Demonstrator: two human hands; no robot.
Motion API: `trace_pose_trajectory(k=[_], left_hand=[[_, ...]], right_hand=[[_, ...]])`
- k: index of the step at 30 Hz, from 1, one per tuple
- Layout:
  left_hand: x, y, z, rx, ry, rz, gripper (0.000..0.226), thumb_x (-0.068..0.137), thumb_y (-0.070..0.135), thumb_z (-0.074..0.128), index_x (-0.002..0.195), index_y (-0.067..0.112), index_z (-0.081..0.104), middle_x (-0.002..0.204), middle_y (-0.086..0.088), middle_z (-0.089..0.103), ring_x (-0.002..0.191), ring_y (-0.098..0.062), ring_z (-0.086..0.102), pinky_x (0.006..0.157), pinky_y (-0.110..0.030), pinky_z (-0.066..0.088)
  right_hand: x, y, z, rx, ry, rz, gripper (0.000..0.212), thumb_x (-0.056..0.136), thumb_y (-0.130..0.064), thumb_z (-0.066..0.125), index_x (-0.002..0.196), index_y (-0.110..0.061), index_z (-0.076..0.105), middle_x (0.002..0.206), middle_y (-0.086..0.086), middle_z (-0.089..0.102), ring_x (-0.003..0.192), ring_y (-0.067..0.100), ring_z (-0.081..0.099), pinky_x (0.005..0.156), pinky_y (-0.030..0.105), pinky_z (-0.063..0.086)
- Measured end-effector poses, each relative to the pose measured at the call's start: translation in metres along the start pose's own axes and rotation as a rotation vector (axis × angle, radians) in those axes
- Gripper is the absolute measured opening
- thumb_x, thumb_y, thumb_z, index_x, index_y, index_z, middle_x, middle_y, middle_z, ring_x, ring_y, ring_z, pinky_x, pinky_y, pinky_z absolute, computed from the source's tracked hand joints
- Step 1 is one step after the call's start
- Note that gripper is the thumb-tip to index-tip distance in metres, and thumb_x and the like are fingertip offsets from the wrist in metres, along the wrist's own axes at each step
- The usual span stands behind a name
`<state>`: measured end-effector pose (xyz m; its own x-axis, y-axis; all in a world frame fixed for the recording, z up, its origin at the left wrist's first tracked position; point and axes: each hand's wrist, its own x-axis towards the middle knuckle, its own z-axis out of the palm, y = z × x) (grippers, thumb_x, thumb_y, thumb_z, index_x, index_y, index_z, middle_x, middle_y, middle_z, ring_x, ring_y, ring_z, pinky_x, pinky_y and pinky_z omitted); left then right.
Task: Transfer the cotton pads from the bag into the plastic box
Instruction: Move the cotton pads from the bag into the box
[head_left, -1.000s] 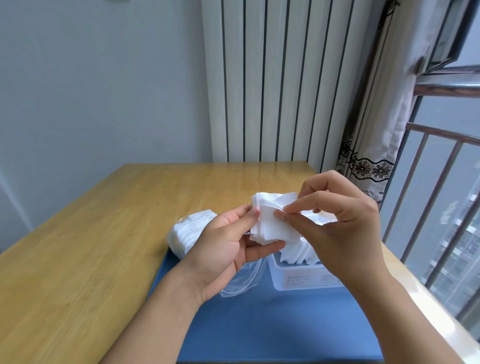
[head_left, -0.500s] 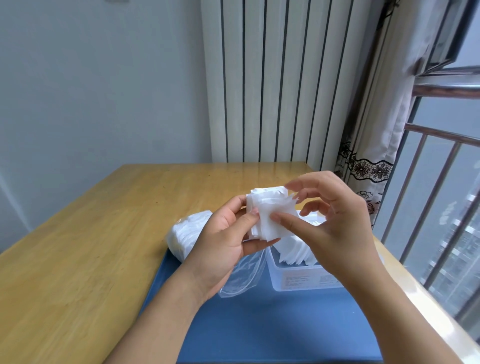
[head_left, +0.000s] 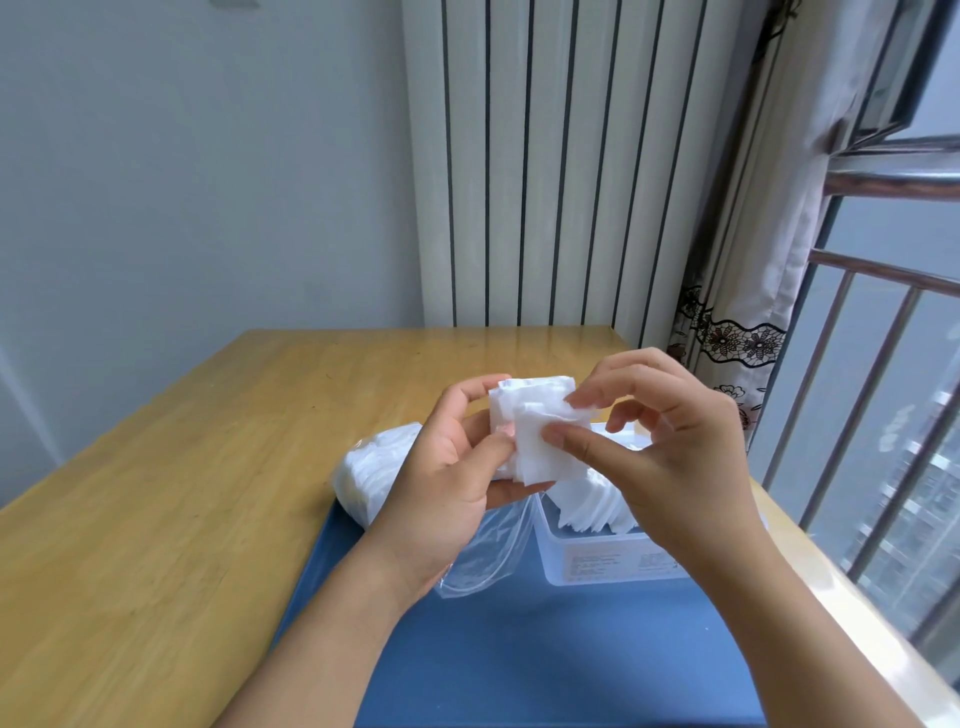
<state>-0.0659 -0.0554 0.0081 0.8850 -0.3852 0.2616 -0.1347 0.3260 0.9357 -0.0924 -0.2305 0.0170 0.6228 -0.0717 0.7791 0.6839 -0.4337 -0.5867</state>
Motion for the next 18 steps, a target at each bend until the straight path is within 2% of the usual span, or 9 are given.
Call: trace_pose_trajectory(k=[2,7,12,16,18], left_hand=[[-0.0005,-0.0002,0.0018,0.001,0.026,0.024,0.032,0.103,0.001,0.047,0.124,0.025,0.045,0.114,-0.002,0.076,0.098,-0.021,0.075,0.076,-0.034,0.062],[-0.0021,-0.0004,0.0045,0.018,0.003,0.078,0.028,0.102,0.003,0.049,0.110,0.025,0.034,0.117,-0.004,0.074,0.094,-0.022,0.075,0.080,-0.038,0.062],[-0.0016,-0.0004,0.0047,0.058,-0.010,0.123,0.031,0.103,0.002,0.048,0.102,0.029,0.033,0.119,-0.002,0.073,0.097,-0.026,0.075,0.081,-0.045,0.062],[-0.0018,-0.0005,0.0046,0.084,0.005,0.163,0.038,0.103,-0.002,0.048,0.092,0.033,0.036,0.127,-0.011,0.065,0.104,-0.039,0.072,0.079,-0.049,0.062],[-0.0022,0.0001,0.0048,0.104,0.001,0.177,0.037,0.103,-0.001,0.048,0.090,0.032,0.038,0.128,-0.012,0.064,0.104,-0.040,0.072,0.079,-0.051,0.062]], right_hand=[[0.0000,-0.0011,0.0004,0.022,0.016,0.027,0.034,0.067,-0.007,0.093,0.087,-0.021,0.069,0.088,-0.003,0.067,0.081,0.022,0.060,0.065,0.031,0.048],[-0.0001,-0.0009,0.0009,0.022,0.009,0.039,0.033,0.067,-0.005,0.092,0.085,-0.021,0.069,0.086,-0.004,0.067,0.079,0.020,0.060,0.066,0.028,0.047],[-0.0001,-0.0009,0.0012,0.091,0.016,0.080,0.039,0.067,-0.001,0.091,0.094,-0.020,0.070,0.084,-0.003,0.067,0.078,0.021,0.061,0.066,0.032,0.049],[0.0000,-0.0001,0.0003,0.092,0.023,0.069,0.030,0.069,0.000,0.089,0.086,-0.017,0.071,0.082,-0.005,0.069,0.076,0.016,0.060,0.065,0.028,0.047],[0.0004,0.0001,0.0002,0.087,0.023,0.072,0.029,0.069,-0.001,0.090,0.084,-0.018,0.071,0.080,-0.006,0.068,0.074,0.016,0.059,0.064,0.028,0.047]])
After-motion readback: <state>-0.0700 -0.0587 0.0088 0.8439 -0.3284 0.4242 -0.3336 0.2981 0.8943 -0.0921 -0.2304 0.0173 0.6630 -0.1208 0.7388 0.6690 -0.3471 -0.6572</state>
